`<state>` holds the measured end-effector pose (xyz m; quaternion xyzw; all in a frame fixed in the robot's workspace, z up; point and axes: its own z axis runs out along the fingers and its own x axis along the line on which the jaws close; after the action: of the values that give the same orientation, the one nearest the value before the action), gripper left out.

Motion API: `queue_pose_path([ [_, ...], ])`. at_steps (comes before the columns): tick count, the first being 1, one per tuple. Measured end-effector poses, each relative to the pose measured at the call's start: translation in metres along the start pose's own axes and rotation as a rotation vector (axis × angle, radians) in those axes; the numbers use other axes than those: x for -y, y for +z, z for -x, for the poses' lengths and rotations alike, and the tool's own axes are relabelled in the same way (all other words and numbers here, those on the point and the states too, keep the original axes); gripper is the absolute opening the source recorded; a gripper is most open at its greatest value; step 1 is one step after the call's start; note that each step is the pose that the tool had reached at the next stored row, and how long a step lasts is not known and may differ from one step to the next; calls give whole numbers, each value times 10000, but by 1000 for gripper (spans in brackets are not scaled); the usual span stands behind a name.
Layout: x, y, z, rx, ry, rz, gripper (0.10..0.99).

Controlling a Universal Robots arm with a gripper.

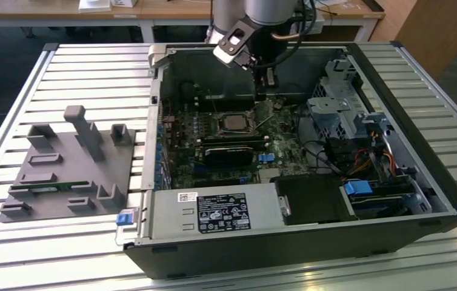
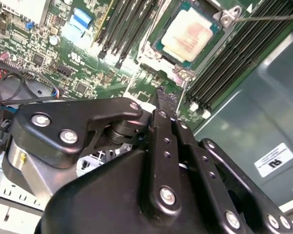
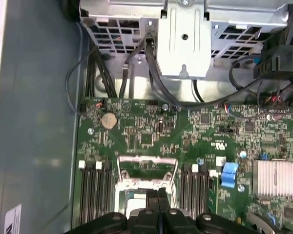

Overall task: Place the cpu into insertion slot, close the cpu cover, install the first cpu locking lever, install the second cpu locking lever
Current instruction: 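Close the cpu cover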

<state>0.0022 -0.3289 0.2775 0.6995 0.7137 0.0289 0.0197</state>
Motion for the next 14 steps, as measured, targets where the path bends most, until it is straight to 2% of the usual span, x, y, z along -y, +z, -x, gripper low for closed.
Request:
queue_pose_path([
  [3, -79, 39, 1, -1, 7, -67, 106],
  [6, -134, 67, 3, -6, 10, -277, 106],
  [14, -222, 105, -13, 7, 211, -299, 106],
])
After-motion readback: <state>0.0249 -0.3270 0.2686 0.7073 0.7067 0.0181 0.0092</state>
